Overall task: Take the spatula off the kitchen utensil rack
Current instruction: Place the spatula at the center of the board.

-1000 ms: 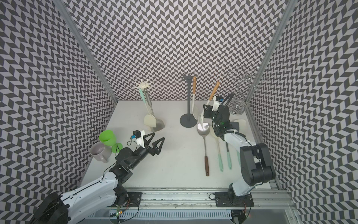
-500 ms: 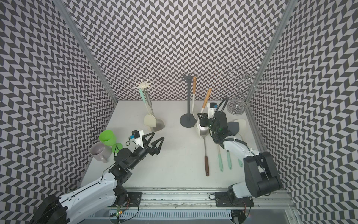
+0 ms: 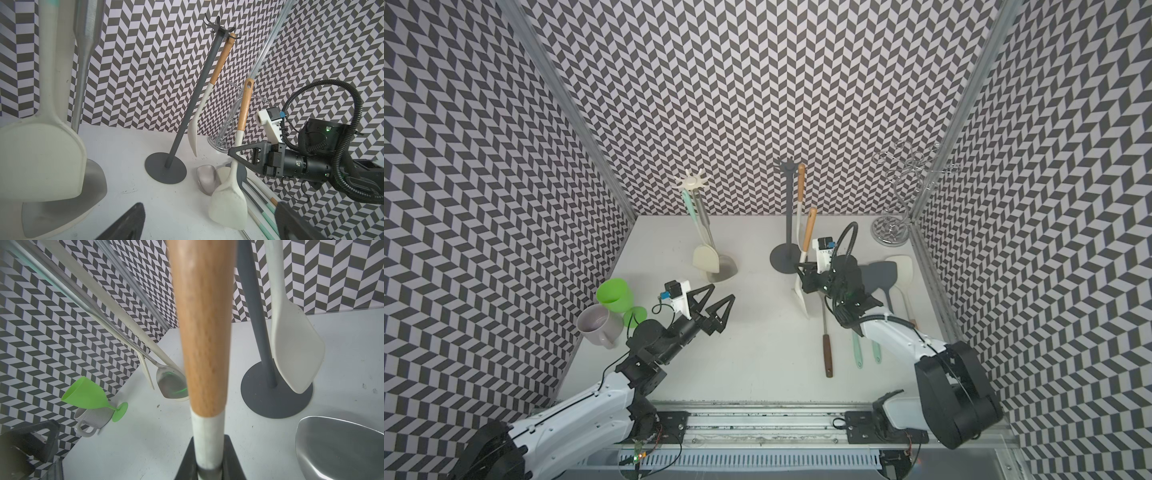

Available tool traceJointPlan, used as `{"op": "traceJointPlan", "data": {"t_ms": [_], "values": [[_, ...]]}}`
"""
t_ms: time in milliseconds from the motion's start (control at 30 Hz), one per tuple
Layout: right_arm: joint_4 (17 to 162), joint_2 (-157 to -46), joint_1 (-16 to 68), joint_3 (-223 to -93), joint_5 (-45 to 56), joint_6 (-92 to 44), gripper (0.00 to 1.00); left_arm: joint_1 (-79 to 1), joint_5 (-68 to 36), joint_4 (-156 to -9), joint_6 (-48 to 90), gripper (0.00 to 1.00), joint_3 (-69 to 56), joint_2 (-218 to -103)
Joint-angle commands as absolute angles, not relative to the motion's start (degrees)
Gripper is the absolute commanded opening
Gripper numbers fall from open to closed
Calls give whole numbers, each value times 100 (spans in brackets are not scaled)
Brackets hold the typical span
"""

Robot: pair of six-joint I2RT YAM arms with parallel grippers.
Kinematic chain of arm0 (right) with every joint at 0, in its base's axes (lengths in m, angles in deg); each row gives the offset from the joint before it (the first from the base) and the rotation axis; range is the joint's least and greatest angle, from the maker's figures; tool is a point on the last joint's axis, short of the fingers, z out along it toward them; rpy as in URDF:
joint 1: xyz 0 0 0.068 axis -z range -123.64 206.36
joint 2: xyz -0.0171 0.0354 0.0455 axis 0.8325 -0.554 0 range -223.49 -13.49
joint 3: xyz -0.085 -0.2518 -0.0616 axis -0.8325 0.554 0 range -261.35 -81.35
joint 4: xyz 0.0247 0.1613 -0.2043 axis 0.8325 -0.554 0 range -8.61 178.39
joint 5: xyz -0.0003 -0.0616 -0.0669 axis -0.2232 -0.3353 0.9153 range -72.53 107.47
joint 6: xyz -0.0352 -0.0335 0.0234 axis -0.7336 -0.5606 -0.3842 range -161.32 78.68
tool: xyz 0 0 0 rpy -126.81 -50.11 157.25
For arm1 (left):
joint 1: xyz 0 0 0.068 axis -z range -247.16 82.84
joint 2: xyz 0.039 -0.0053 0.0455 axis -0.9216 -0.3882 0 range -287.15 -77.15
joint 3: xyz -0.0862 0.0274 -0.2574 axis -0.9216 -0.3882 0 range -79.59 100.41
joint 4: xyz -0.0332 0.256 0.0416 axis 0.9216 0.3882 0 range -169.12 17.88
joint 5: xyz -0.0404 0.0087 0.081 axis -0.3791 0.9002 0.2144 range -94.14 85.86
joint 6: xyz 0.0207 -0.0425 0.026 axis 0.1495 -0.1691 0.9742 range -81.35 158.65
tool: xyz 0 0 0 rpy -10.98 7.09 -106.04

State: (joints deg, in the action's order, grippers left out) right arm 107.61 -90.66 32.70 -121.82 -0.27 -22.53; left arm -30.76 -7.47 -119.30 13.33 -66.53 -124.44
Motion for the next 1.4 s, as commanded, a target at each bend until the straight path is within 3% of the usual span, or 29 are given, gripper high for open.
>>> {"op": "traceJointPlan", "data": {"t_ms": [0,667,1033,1367], "values": [[11098,-8870,3149,-12178,-79,-2424,0,-3051,-782,-11982,1393,99,-6607,-12485],[10640,-9092,2709,-12471,-166,-3199,0,-3051,-711,-11657,1396,99,-6313,-12873],[10142,-9146,2361,-12670,417,-3736,0,-3062,-746,-11744,1413,99,-6394,-12687],[9904,-9145,1422,-12985,1645,-4380,0,-3093,-1011,-11724,1151,99,-6413,-12193]]}}
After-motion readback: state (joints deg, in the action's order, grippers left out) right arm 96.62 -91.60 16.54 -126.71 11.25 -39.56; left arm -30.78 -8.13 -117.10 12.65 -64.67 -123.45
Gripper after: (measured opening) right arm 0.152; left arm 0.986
